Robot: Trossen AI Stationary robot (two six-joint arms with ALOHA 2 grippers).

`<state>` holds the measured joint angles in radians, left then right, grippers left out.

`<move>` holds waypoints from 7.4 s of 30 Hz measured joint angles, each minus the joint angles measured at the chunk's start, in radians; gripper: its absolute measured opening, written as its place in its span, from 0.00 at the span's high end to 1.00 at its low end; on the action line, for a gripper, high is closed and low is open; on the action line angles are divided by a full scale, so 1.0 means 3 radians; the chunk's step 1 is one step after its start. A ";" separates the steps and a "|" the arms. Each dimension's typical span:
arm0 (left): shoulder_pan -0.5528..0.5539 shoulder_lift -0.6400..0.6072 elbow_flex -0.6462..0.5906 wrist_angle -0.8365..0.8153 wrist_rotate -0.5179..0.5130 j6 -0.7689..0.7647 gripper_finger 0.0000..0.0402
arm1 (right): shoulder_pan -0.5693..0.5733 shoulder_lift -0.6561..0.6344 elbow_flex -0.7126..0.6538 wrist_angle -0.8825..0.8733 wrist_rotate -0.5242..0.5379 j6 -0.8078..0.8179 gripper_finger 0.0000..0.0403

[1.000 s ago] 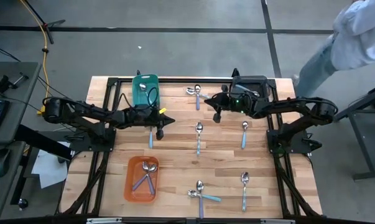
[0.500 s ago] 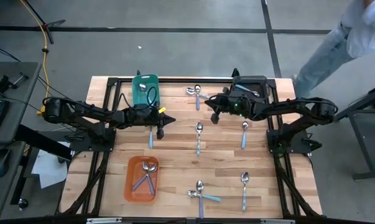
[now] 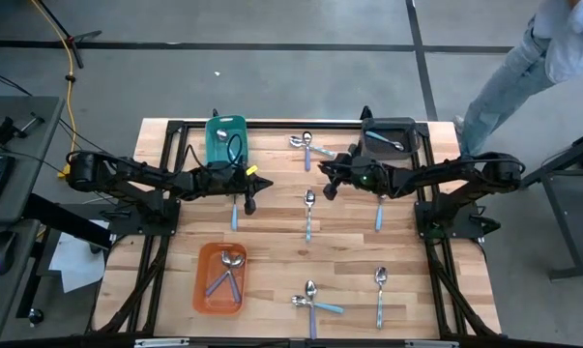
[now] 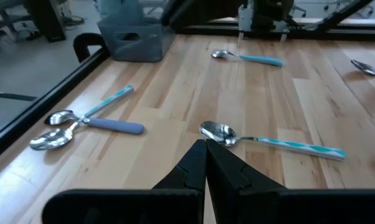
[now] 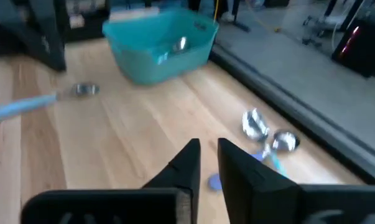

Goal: Sort silverware by color (type)
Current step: Put the blue spoon into the green bin

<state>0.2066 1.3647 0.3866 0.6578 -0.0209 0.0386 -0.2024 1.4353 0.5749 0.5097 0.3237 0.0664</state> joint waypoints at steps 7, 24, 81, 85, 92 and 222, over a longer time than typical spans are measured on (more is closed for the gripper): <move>-0.0041 0.0000 0.0000 0.0033 -0.0079 0.0030 1.00 | 0.0057 0.0012 0.0001 0.0226 0.0027 0.0355 0.82; -0.0039 -0.0068 -0.0355 0.0498 -0.0043 0.0234 1.00 | 0.0167 0.0194 0.0004 0.0523 -0.0004 0.0329 0.80; 0.0219 -0.0150 -0.0435 0.0523 -0.0069 0.0120 1.00 | -0.0974 0.0547 0.1119 -0.1457 -0.0946 -0.0322 0.56; 0.0275 -0.0149 -0.0435 0.0495 -0.0069 0.0114 1.00 | -0.1047 0.0921 0.1458 -0.1908 -0.0987 -0.0533 0.56; 0.0295 -0.0149 -0.0435 0.0484 -0.0068 0.0110 1.00 | -0.1203 0.1515 0.2122 -0.2598 -0.1247 -0.0866 0.56; 0.0126 -0.0537 0.0218 0.0662 0.0562 0.0038 0.99 | 0.0229 0.0985 0.0549 0.1166 -0.1219 -0.0155 0.69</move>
<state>0.2445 1.2035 0.4519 0.8565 0.1478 0.0499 -0.1336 1.7309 0.7395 0.8595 -0.0420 0.0200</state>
